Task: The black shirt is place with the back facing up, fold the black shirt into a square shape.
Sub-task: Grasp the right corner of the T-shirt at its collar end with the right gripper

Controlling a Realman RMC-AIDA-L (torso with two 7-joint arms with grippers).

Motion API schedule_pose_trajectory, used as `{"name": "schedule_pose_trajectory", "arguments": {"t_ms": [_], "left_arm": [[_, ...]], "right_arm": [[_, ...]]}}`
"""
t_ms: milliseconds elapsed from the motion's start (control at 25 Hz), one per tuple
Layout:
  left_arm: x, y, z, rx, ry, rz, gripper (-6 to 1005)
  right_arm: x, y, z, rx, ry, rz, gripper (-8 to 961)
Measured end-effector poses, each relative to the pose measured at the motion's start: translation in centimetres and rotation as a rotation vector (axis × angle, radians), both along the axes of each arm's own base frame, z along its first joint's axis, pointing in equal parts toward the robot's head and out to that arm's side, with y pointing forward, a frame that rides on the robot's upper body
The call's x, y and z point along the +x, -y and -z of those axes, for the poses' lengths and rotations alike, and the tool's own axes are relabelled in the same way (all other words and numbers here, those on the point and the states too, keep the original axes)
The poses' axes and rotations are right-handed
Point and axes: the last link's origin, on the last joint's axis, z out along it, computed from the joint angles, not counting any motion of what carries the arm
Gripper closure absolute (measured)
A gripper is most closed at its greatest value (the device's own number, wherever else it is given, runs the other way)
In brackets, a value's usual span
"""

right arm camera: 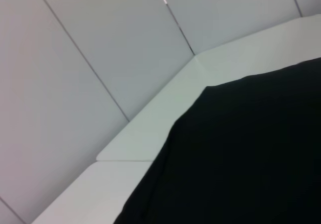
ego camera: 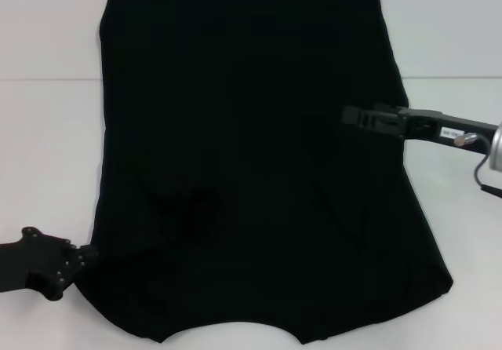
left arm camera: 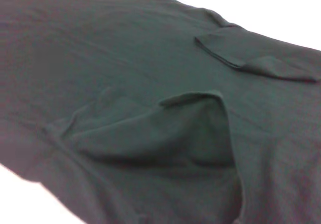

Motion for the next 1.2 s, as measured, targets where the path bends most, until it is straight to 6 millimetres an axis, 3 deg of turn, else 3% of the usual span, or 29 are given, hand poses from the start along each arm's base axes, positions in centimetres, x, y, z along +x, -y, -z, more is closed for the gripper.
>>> {"name": "schedule_pose_trajectory", "arguments": {"t_ms": [280, 640, 1200], "left_arm": [[-0.3, 1.0, -0.2, 0.044, 0.082, -0.009, 983], [-0.8, 2.5, 0.0, 0.077, 0.159, -0.019, 984], [-2.1, 3.4, -0.5, 0.135, 0.186, -0.053, 983]], "right_arm": [[2.3, 0.2, -2.2, -0.107, 0.046, 0.136, 61], [4.8, 2.3, -5.2, -0.289, 0.073, 0.281, 65], [6.5, 4.1, -5.4, -0.433, 0.168, 0.395, 71]]}}
